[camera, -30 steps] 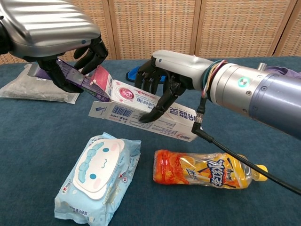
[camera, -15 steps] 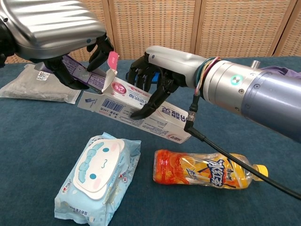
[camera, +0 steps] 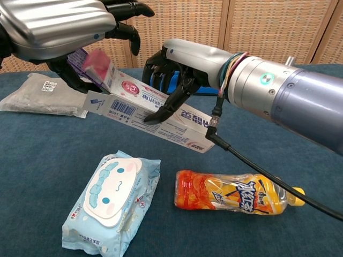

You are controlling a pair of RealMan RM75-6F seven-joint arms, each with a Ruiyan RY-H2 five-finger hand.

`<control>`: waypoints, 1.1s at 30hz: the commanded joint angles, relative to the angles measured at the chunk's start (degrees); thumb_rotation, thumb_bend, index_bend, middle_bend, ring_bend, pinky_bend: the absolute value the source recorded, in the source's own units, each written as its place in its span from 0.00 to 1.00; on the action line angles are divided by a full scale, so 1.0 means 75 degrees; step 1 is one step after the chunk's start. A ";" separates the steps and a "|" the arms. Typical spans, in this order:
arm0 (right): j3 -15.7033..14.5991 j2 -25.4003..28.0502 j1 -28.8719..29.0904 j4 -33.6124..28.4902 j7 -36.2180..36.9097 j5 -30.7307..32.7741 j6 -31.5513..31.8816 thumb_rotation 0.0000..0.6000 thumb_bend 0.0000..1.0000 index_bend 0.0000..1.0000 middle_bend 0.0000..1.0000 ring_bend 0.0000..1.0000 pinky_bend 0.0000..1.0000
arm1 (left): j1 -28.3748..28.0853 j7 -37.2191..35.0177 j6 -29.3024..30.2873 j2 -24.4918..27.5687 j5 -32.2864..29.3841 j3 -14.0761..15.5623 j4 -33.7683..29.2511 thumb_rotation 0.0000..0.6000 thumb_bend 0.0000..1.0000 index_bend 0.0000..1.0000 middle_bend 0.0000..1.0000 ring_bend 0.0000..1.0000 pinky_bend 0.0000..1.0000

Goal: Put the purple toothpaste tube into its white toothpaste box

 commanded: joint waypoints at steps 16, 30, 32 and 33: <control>0.0008 0.0170 -0.0135 -0.0042 0.0200 -0.0125 0.0150 1.00 0.12 0.58 0.51 0.40 0.47 | 0.0168 -0.0479 -0.0005 0.0161 0.0124 -0.0152 -0.0016 1.00 0.15 0.14 0.00 0.00 0.02; 0.0211 0.0012 -0.0274 -0.0029 0.0839 0.0012 0.0240 1.00 0.12 0.58 0.50 0.40 0.47 | 0.0142 -0.0797 0.0217 -0.0254 0.0686 -0.0432 0.0358 1.00 0.15 0.14 0.00 0.00 0.02; 0.0221 0.0000 -0.0303 0.0012 0.0900 -0.0033 0.0288 1.00 0.12 0.58 0.51 0.40 0.47 | 0.0162 -0.0816 0.0232 -0.0242 0.0729 -0.0447 0.0344 1.00 0.15 0.14 0.00 0.00 0.02; 0.0222 -0.0004 -0.0319 0.0026 0.0931 -0.0043 0.0304 1.00 0.12 0.58 0.51 0.40 0.47 | 0.0173 -0.0834 0.0232 -0.0232 0.0733 -0.0455 0.0333 1.00 0.15 0.14 0.00 0.00 0.02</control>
